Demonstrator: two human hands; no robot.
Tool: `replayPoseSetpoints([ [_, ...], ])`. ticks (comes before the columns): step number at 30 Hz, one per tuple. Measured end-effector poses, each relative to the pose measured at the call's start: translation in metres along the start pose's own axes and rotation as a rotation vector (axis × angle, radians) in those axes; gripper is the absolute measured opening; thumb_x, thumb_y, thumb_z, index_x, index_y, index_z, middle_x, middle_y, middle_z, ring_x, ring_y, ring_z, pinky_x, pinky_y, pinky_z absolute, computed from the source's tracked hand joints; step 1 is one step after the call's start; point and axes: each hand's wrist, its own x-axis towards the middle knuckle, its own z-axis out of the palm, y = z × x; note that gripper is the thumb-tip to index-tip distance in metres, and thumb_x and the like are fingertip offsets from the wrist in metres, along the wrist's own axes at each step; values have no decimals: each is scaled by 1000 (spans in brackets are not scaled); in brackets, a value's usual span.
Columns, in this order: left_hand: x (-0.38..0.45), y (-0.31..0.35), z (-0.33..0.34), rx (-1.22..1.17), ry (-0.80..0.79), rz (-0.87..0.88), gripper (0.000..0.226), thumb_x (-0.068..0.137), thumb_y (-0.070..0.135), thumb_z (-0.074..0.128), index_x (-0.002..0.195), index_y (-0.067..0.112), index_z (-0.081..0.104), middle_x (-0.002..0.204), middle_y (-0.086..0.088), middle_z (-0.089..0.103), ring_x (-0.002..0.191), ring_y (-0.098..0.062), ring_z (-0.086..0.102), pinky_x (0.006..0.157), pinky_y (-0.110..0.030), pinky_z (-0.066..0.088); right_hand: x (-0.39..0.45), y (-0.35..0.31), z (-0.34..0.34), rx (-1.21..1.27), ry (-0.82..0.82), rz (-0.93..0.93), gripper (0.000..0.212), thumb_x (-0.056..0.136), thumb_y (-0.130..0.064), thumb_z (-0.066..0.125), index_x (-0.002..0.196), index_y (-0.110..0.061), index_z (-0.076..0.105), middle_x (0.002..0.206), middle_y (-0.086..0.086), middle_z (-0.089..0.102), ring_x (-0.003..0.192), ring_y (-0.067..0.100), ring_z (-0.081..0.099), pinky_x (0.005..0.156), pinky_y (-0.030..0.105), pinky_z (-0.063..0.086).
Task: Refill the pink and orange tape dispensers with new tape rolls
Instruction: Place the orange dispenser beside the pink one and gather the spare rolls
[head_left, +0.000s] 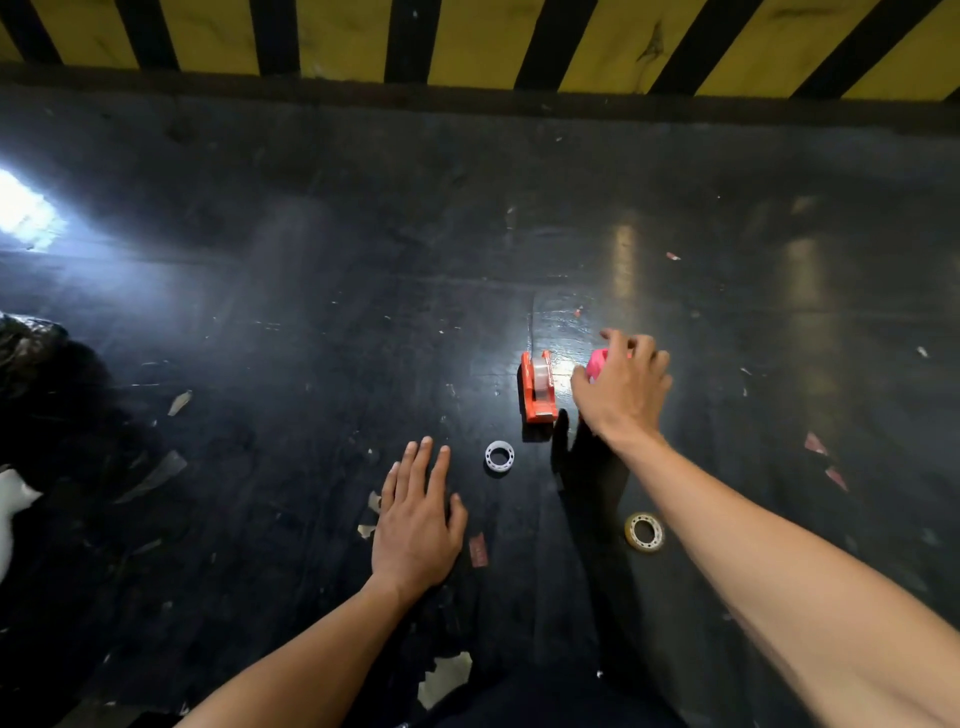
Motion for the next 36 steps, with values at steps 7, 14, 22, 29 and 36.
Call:
replayPoseSetpoints([
  [7,1,0,-1,0,-12,-6,64,99,44,26,157,19,15,168,-4,7,155,-19,-5,127,-43,6,10,29,8,105,-277,103,53,84,-34,57,134,-35,38,123,18,48,110,44,51,92,47,47],
  [14,1,1,-2,-16,-15,-4,63,100,41,30,157,19,15,168,-4,8,155,-18,-4,127,-42,4,11,27,10,174,-279,144,64,81,-30,64,139,-31,35,130,20,45,117,43,48,95,44,43],
  [22,20,13,-24,-133,-35,-36,73,90,48,52,153,24,24,151,-7,31,141,-27,26,116,-47,27,-34,52,-19,208,-107,101,45,83,-36,59,122,-18,44,125,16,51,113,37,53,91,46,44],
  [29,48,56,-26,-143,-143,149,52,91,41,62,138,25,46,130,-6,43,119,-26,42,103,-43,46,-88,80,-32,-259,-747,-15,55,72,-41,69,116,-30,39,121,6,32,116,35,40,90,51,48],
  [36,41,42,-29,-357,-92,72,42,93,16,62,134,20,51,130,-4,49,121,-20,44,104,-26,40,-90,36,-7,-124,-782,-245,26,80,-25,62,102,-20,51,106,4,43,102,27,51,83,36,45],
])
